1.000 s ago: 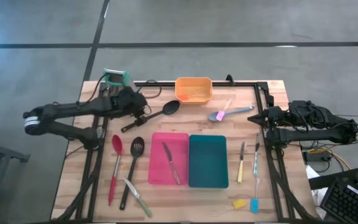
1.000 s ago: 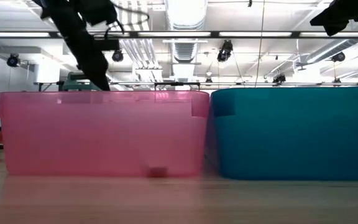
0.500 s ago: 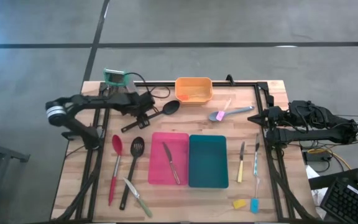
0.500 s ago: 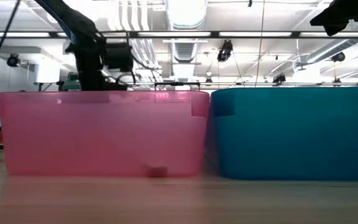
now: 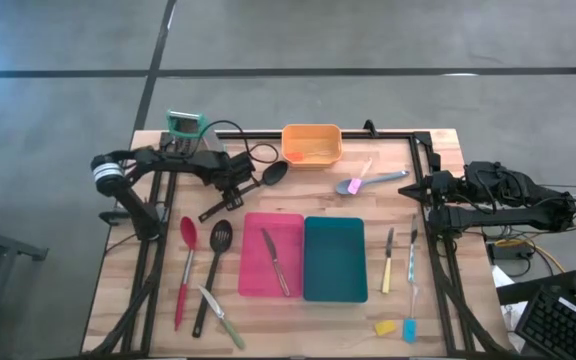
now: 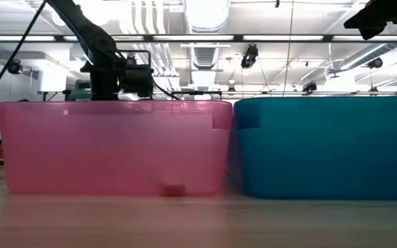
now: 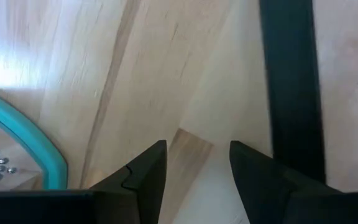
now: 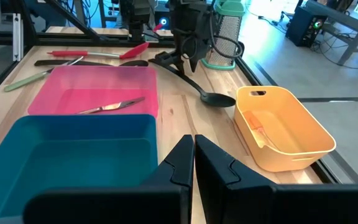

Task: Pick & Place Kitchen Items
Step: Put the black spoon into the blue bin

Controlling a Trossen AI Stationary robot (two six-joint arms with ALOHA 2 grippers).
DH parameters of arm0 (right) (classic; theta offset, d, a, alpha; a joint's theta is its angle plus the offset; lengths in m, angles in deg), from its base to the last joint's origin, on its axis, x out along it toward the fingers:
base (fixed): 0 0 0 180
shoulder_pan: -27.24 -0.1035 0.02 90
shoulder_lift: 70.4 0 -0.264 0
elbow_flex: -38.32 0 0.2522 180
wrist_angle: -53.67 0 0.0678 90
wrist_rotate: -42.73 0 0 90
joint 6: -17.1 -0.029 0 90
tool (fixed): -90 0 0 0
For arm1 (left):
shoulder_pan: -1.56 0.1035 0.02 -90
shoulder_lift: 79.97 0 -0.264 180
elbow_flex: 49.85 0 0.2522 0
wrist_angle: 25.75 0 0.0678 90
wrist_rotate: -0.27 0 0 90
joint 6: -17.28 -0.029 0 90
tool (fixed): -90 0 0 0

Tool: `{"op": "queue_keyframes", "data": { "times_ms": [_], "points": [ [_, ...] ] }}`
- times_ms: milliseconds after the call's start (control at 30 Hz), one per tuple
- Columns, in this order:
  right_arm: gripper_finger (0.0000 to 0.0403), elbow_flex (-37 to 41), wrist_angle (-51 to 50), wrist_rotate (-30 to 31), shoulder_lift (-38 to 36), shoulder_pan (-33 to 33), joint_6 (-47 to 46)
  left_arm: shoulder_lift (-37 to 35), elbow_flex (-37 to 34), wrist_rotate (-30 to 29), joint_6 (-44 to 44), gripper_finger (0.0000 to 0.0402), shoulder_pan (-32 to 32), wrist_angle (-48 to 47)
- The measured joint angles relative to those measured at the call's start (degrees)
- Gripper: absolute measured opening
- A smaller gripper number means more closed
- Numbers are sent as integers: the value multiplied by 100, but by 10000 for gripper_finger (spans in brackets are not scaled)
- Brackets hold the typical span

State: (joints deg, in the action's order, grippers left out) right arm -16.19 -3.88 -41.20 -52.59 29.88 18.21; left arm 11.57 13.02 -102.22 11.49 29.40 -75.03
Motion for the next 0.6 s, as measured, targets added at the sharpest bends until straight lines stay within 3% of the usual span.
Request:
{"op": "queue_keyframes", "data": {
  "times_ms": [300,500,600],
  "points": [
    [8,0,-2,-1,0,2,0,-364,497,-8,14,179,33,-481],
    [8,0,-1,-1,0,0,0,-647,579,994,325,179,43,-598],
    [8,0,-2,-2,0,1,0,-710,579,1051,629,179,43,-791]
  ]
}}
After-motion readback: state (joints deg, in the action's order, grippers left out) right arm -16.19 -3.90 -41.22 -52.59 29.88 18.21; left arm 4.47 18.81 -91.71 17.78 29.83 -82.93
